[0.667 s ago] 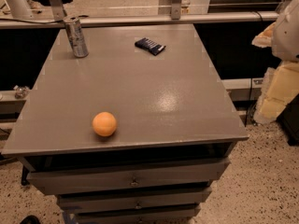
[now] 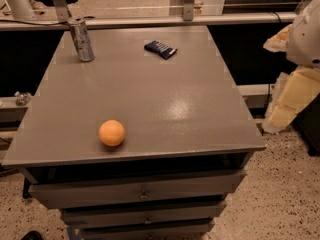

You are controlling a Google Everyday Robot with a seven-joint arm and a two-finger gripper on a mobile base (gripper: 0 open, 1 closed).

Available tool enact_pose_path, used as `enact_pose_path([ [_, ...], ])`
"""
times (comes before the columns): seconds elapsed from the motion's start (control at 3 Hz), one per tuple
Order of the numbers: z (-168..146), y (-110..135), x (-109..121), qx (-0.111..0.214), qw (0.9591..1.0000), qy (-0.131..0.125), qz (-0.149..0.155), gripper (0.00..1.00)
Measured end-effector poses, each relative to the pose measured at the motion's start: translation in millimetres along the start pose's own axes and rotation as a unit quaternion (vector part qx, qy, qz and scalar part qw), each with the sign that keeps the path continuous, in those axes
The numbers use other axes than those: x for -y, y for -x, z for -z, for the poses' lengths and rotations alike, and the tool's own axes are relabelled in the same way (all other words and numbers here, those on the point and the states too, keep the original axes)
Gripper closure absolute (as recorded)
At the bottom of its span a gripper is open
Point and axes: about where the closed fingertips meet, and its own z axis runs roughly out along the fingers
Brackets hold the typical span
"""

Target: Move orange near rxbar blueberry

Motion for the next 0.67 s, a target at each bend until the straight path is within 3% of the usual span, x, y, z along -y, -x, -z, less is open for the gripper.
enact_pose_path([
  [0.33,-9,39,-16,0.087,0.9961,0.004,-0.014,0.0],
  [0.67,-22,89,-25,0.183,0.9826,0.008,-0.028,0.0],
])
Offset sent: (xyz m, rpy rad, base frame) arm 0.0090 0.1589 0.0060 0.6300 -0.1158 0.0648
